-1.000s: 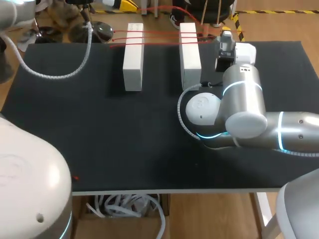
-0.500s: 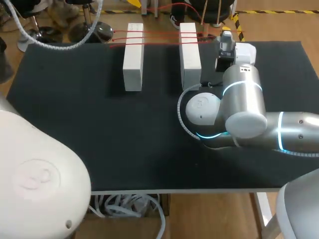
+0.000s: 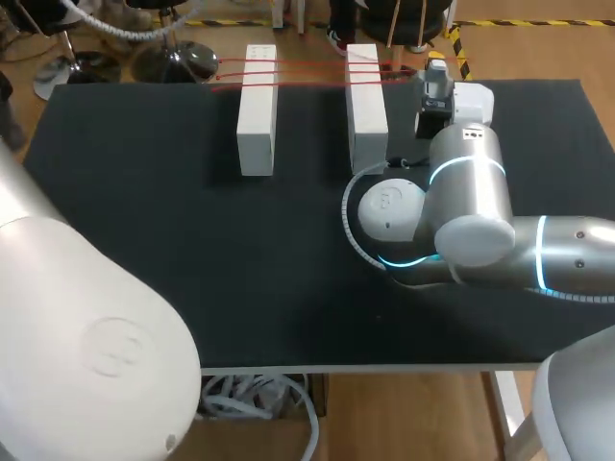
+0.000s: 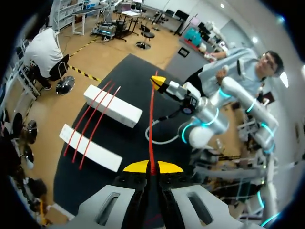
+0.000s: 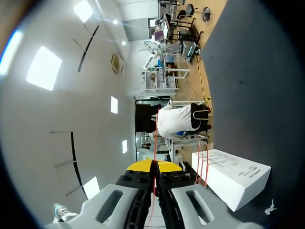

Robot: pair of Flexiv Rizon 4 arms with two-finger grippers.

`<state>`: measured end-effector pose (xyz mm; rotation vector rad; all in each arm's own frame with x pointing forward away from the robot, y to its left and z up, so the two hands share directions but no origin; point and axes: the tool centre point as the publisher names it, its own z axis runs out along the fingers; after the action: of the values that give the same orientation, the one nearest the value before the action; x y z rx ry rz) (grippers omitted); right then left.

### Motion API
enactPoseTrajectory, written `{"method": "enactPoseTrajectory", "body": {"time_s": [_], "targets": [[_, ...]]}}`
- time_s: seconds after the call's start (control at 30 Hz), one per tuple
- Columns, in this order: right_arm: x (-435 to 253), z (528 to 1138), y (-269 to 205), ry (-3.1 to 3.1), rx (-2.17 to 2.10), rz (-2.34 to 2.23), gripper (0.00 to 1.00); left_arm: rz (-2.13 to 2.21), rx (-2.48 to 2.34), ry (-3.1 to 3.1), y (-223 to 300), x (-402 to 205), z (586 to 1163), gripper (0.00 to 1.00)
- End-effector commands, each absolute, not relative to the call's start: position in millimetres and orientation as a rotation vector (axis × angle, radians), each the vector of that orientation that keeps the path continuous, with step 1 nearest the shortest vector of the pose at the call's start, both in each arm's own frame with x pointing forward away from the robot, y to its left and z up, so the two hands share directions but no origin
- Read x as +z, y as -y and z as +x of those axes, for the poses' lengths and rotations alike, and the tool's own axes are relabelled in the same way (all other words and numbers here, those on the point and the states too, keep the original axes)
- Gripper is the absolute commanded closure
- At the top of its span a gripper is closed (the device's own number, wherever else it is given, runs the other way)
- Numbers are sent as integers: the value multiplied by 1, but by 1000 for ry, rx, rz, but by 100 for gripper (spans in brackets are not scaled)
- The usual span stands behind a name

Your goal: Grab the tape and strap the tape.

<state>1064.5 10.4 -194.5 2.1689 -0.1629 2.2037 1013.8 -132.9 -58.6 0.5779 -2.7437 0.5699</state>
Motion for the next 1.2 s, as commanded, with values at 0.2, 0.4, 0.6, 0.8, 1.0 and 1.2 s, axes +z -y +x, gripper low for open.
{"method": "enactPoseTrajectory", "body": {"time_s": [0.2, 0.4, 0.6, 0.8, 1.0, 1.2], "targets": [[-193, 1065, -11, 163, 2198, 2173, 100, 569, 502, 3078, 136, -56, 1007, 100], [-193, 1065, -11, 163, 2198, 2173, 100, 485, 576, 3086, 144, -58, 1013, 100], [-193, 1065, -11, 163, 2198, 2173, 100, 380, 619, 3090, 151, -57, 1017, 100], [-193, 1065, -11, 163, 2198, 2173, 100, 310, 644, 3072, 158, -59, 1020, 100], [-193, 1065, -11, 163, 2198, 2173, 100, 270, 672, 3035, 163, -64, 1024, 100], [-193, 1065, -11, 163, 2198, 2173, 100, 254, 715, 2973, 167, -66, 1025, 100]]}}
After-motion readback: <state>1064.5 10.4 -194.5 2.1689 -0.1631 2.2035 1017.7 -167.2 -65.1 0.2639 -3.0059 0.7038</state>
